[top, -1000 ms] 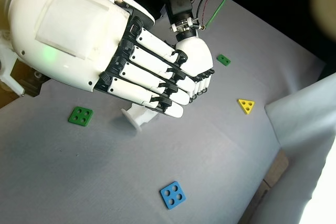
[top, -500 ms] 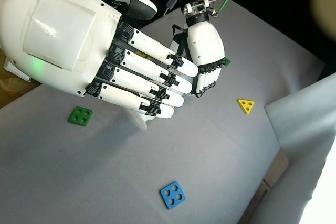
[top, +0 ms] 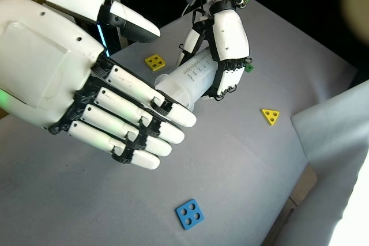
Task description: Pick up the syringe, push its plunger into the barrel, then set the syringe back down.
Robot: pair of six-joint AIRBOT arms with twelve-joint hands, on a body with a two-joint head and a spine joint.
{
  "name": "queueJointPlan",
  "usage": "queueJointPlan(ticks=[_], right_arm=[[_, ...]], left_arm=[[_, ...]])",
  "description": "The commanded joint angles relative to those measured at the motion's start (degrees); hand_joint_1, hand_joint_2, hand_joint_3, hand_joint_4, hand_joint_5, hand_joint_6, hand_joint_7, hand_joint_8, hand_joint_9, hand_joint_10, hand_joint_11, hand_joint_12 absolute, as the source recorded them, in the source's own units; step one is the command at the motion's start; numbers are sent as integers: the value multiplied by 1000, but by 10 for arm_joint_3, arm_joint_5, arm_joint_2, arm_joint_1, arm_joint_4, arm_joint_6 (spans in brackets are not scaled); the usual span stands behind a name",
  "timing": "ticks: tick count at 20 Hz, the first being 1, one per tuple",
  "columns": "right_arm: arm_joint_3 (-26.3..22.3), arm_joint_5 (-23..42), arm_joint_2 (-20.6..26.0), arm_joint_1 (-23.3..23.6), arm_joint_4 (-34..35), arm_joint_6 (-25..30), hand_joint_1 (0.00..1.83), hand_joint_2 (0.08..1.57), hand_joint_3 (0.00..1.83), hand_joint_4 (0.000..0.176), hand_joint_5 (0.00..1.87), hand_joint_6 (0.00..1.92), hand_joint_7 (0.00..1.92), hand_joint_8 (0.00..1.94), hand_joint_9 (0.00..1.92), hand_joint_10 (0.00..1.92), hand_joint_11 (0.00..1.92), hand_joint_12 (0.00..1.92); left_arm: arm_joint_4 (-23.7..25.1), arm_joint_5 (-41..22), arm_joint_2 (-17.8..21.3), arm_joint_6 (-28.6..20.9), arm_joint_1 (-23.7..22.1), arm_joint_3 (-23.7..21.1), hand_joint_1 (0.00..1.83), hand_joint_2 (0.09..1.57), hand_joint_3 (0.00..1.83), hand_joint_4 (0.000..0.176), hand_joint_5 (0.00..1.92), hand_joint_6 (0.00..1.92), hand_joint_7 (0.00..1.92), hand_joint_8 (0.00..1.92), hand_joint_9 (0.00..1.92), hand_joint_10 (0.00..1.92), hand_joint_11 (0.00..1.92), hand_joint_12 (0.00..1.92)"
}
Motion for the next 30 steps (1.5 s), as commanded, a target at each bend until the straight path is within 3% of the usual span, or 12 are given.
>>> queueJointPlan(ticks=[1, 12, 30], right_arm=[[-4, 0, 4, 9, -5, 6, 0, 1307, 0, 0, 0, 0, 0, 0, 0, 0, 0, 0], [-29, -1, 29, -6, 45, 6, 0, 1348, 8, 0, 0, 0, 0, 0, 0, 0, 0, 0], [-29, 80, -18, -67, 116, 6, 0, 1308, 0, 0, 0, 0, 0, 0, 0, 0, 0, 0]], left_arm=[[46, -1, 4, -12, -11, -1, 1366, 1141, 1, 0, 862, 1145, 937, 1115, 849, 1215, 691, 1114], [72, 1, 4, -29, -5, -1, 1368, 1133, 0, 0, 878, 1124, 955, 1084, 863, 1186, 669, 1118], [85, -10, -3, -21, -2, 5, 1368, 1135, 0, 0, 863, 1190, 967, 1044, 855, 1186, 704, 1127]])
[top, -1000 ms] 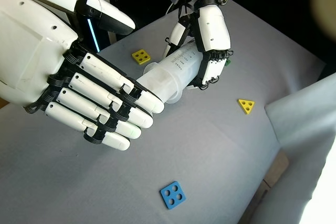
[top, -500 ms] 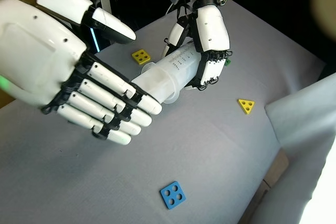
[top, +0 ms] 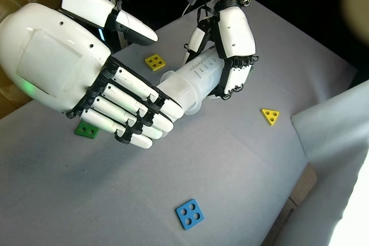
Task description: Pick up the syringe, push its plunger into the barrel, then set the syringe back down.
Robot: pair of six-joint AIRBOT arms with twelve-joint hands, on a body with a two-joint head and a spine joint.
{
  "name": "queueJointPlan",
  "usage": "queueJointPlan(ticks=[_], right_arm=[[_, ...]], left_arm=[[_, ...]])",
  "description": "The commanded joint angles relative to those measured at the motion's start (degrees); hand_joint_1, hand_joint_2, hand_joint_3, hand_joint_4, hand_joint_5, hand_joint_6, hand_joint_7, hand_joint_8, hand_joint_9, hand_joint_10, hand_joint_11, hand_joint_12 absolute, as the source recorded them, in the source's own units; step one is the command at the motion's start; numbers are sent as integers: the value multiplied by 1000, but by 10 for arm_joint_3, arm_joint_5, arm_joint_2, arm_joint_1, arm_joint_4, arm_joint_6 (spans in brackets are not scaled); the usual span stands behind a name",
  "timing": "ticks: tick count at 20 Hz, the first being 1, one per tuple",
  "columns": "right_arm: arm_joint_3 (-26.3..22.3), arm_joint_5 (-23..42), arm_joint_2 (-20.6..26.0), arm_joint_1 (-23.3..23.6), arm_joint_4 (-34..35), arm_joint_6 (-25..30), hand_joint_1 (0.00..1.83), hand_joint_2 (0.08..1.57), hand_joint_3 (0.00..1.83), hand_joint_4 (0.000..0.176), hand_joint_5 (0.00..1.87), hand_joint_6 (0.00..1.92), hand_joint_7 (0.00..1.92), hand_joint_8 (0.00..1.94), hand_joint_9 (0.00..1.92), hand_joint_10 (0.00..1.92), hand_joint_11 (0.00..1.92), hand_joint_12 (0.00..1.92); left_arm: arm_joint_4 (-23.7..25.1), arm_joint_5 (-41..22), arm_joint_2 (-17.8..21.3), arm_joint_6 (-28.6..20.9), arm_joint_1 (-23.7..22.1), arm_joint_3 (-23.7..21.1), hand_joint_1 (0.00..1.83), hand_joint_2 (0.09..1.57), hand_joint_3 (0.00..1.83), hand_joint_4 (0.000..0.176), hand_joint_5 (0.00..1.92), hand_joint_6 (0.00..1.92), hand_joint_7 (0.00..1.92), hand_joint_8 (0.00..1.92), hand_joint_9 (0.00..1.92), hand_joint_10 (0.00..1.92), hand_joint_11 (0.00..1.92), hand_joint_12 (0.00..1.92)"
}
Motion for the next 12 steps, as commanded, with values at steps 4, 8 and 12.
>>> queueJointPlan(ticks=[4, 8, 12], right_arm=[[-4, 52, -20, 0, 2, 6, 0, 1309, 0, 0, 0, 0, 0, 0, 0, 0, 0, 0], [-4, 44, -38, 0, 2, 8, 0, 1304, 0, 0, 0, 0, 0, 0, 0, 0, 0, 0], [-3, 40, -53, -1, 2, 9, 0, 1296, 0, 0, 0, 0, 0, 0, 0, 0, 0, 0]], left_arm=[[47, -5, -4, -15, -7, 0, 1368, 1135, 0, 0, 859, 1197, 969, 1041, 856, 1185, 700, 1120], [46, -6, -4, -15, -8, 0, 1368, 1138, 1, 0, 852, 1185, 950, 1095, 861, 1173, 726, 1074], [44, -6, -5, -15, -10, 1, 1368, 1136, 0, 0, 852, 1193, 962, 1069, 867, 1164, 723, 1075]])
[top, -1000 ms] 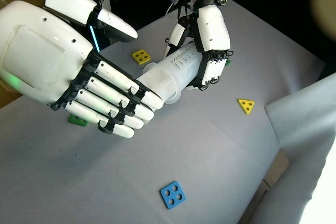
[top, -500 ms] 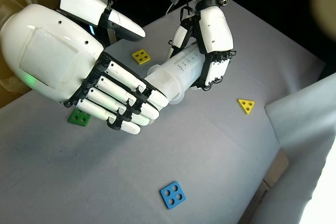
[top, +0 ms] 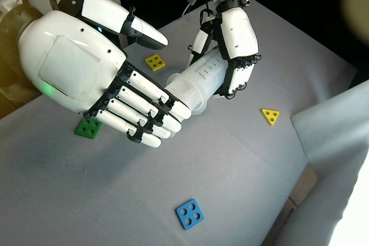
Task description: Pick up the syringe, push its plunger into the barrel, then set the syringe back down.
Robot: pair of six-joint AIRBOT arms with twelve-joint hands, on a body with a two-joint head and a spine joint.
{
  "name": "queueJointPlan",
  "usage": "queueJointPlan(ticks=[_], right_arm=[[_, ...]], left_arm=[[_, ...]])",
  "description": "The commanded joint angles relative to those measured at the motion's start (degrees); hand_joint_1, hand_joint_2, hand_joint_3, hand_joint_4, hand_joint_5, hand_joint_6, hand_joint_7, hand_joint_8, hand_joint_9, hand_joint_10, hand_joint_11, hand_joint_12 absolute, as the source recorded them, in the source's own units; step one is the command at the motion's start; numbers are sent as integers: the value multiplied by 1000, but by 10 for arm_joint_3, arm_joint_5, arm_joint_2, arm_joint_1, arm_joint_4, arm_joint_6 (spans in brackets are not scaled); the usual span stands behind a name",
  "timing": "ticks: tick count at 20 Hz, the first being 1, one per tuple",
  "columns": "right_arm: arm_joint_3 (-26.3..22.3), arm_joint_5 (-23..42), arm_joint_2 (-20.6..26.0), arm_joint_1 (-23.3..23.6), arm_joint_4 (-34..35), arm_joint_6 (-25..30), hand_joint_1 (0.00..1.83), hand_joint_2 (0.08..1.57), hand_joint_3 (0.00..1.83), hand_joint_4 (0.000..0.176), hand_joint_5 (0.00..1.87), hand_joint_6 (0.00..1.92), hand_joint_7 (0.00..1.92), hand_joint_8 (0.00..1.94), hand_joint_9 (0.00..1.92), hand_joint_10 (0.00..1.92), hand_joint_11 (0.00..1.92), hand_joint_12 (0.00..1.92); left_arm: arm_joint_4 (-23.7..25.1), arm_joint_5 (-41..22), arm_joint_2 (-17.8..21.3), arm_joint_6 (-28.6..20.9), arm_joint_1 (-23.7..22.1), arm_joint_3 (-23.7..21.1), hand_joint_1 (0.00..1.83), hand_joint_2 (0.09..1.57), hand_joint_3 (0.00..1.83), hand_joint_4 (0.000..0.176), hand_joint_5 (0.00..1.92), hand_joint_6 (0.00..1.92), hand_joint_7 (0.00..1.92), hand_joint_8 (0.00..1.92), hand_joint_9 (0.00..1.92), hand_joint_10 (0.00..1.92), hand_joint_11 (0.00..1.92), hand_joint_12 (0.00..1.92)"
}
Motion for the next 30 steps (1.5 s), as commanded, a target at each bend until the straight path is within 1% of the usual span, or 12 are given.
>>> queueJointPlan(ticks=[1, 6, 10, 11, 13, 16, 18, 19, 20, 21, 22, 30], right_arm=[[-9, 73, -13, 2, 2, 9, 0, 1294, 0, 0, 0, 0, 0, 0, 0, 0, 0, 0], [-10, 66, -35, 2, 3, 17, 0, 1296, 0, 0, 0, 0, 0, 0, 0, 0, 0, 0], [-10, 67, -46, -3, 2, 18, 0, 1296, 0, 0, 0, 0, 0, 0, 0, 0, 0, 0], [-10, 67, -50, -4, 2, 18, 0, 1300, 0, 0, 0, 0, 0, 0, 0, 0, 0, 0], [-10, 68, -55, -4, 2, 18, 0, 1297, 0, 0, 0, 0, 0, 0, 0, 0, 0, 0], [-10, 68, -59, -3, 2, 18, 0, 1296, 0, 0, 0, 0, 0, 0, 0, 0, 0, 0], [-10, 69, -60, 0, 2, 18, 0, 1297, 0, 0, 0, 0, 0, 0, 0, 0, 0, 0], [-10, 70, -60, 2, 2, 18, 0, 1296, 0, 0, 0, 0, 0, 0, 0, 0, 0, 0], [-11, 74, -61, 4, 2, 19, 0, 1295, 0, 0, 0, 0, 0, 0, 0, 0, 0, 0], [-14, 75, -64, 6, 3, 19, 0, 1295, 0, 0, 0, 0, 0, 0, 0, 0, 0, 0], [-18, 75, -66, 7, 3, 19, 0, 1296, 0, 0, 0, 0, 0, 0, 0, 0, 0, 0], [-29, 70, -103, 16, 2, 10, 0, 1296, 0, 0, 0, 0, 0, 0, 0, 0, 0, 0]], left_arm=[[57, 10, -5, -25, -12, 1, 1366, 1140, 1, 0, 838, 1219, 953, 1079, 861, 1174, 722, 1077], [54, 9, -5, -25, -13, 1, 1367, 1138, 0, 0, 857, 1201, 954, 1074, 859, 1177, 709, 1116], [47, 9, -5, -25, -18, 1, 1367, 1140, 1, 0, 842, 1212, 950, 1088, 864, 1167, 743, 1063], [46, 9, -5, -26, -19, 1, 1465, 1135, 7, 0, 822, 1223, 930, 1114, 897, 1099, 684, 1421], [46, 10, -5, -27, -19, 1, 1488, 1135, 5, 0, 810, 1237, 925, 1111, 914, 1070, 671, 1514], [46, 10, -5, -27, -21, 0, 1490, 1134, 0, 0, 821, 1206, 936, 1089, 925, 1068, 674, 1511], [44, 10, -5, -27, -24, 0, 1487, 1144, 0, 0, 803, 1259, 923, 1091, 906, 1093, 642, 1544], [44, 10, -5, -27, -24, 0, 1488, 1138, 0, 0, 820, 1231, 936, 1074, 912, 1088, 656, 1528], [43, 10, -5, -27, -25, 0, 1392, 1138, 0, 0, 832, 1223, 952, 1048, 886, 1161, 699, 1239], [43, 10, -5, -27, -26, -1, 1469, 1133, 3, 0, 836, 1214, 947, 1047, 906, 1105, 671, 1469], [43, 10, -5, -27, -26, -1, 1484, 1136, 0, 0, 831, 1220, 940, 1051, 904, 1102, 663, 1528], [43, 10, -4, -27, -26, 0, 1488, 1138, 0, 0, 806, 1258, 939, 1069, 920, 1070, 657, 1522]])
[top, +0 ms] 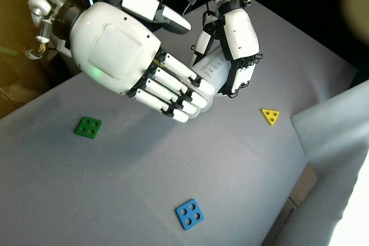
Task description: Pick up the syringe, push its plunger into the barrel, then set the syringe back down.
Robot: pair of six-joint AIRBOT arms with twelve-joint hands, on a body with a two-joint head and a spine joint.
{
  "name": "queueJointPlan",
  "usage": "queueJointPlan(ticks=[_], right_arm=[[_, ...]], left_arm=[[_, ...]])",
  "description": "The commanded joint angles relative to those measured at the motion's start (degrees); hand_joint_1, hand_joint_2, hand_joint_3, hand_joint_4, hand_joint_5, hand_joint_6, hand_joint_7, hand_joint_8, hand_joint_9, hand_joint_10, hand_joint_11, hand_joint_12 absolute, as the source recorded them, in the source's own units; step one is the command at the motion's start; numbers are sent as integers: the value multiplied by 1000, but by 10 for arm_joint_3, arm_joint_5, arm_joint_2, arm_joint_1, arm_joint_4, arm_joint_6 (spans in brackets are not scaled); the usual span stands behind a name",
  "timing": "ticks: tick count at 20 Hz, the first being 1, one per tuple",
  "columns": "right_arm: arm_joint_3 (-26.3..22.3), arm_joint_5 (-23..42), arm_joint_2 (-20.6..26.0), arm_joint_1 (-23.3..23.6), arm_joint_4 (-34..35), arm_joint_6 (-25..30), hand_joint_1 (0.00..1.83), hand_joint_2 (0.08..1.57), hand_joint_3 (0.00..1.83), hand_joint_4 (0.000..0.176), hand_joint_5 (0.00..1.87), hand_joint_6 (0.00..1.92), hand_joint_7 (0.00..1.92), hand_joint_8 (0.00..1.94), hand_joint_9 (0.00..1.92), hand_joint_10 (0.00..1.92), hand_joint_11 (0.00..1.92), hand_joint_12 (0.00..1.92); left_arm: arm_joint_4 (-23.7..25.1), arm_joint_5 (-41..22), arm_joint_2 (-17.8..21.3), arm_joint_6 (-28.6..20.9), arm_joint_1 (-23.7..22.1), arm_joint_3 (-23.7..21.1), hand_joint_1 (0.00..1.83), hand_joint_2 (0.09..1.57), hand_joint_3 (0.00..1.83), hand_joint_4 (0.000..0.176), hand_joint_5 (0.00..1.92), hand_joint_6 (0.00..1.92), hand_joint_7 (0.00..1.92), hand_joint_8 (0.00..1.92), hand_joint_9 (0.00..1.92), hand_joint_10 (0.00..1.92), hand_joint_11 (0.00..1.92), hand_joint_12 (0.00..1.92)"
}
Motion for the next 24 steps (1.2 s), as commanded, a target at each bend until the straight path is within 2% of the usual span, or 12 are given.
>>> queueJointPlan(ticks=[1, 2, 3, 5, 8, 9, 11, 17, 19, 20, 21, 24], right_arm=[[-19, 104, -18, 6, 8, 4, 0, 1294, 0, 0, 0, 0, 0, 0, 0, 0, 0, 0], [-19, 104, -22, 6, 8, 4, 0, 1295, 0, 0, 0, 0, 0, 0, 0, 0, 0, 0], [-19, 104, -23, 6, 8, 4, 0, 1294, 0, 0, 0, 0, 0, 0, 0, 0, 0, 0], [-19, 104, -24, 6, 8, 3, 0, 1292, 0, 0, 0, 0, 0, 0, 0, 0, 0, 0], [-18, 102, -7, 10, 8, 2, 0, 1293, 0, 0, 0, 0, 0, 0, 0, 0, 0, 0], [-17, 102, 5, 12, 8, 1, 0, 1293, 0, 0, 0, 0, 0, 0, 0, 0, 0, 0], [-9, 106, 37, 18, 8, 0, 0, 1292, 0, 0, 0, 0, 0, 0, 0, 0, 0, 0], [51, 119, 79, 20, 8, -1, 0, 1291, 0, 0, 0, 0, 0, 0, 0, 0, 0, 0], [61, 120, 86, 21, 8, -5, 0, 1290, 0, 0, 0, 0, 0, 0, 0, 0, 0, 0], [68, 133, 89, 23, 8, -35, 0, 1288, 0, 0, 0, 0, 0, 0, 0, 0, 0, 0], [72, 153, 89, 24, 8, -61, 0, 1285, 0, 0, 0, 0, 0, 0, 0, 0, 0, 0], [91, 219, 88, 23, -96, -90, 0, 1293, 0, 0, 0, 0, 0, 0, 0, 0, 0, 0]], left_arm=[[72, 25, -5, -33, -21, -2, 1488, 1137, 0, 0, 813, 1249, 936, 1077, 919, 1076, 658, 1516], [72, 25, -5, -33, -21, -2, 1488, 1137, 0, 0, 817, 1248, 935, 1073, 914, 1080, 658, 1520], [72, 25, -5, -33, -21, -2, 1393, 1134, 0, 0, 842, 1222, 961, 1031, 897, 1132, 710, 1218], [72, 25, -5, -33, -21, -2, 1371, 1130, 1, 0, 847, 1210, 973, 1013, 894, 1148, 756, 1072], [72, 25, -5, -33, -21, -1, 1367, 1136, 1, 0, 852, 1215, 957, 1032, 868, 1175, 742, 1052], [72, 25, -5, -33, -22, -2, 1483, 1137, 0, 0, 836, 1231, 929, 1073, 902, 1105, 664, 1499], [71, 25, -5, -33, -22, -2, 1488, 1137, 0, 0, 827, 1241, 930, 1073, 909, 1097, 657, 1524], [78, 25, -5, -27, -18, -2, 1491, 1140, 0, 0, 811, 1240, 900, 1178, 902, 1100, 679, 1481], [92, 25, -5, -22, -13, -3, 1489, 1139, 0, 0, 826, 1231, 919, 1128, 896, 1111, 667, 1499], [100, 26, -5, -19, -9, -4, 1372, 1138, 0, 0, 856, 1209, 961, 1052, 851, 1192, 699, 1193], [105, 26, -5, -14, -8, -4, 1367, 1137, 0, 0, 870, 1193, 963, 1048, 842, 1204, 693, 1177], [138, 27, -7, 2, 0, -8, 1366, 1137, 0, 0, 870, 1202, 965, 1031, 837, 1210, 684, 1177]])
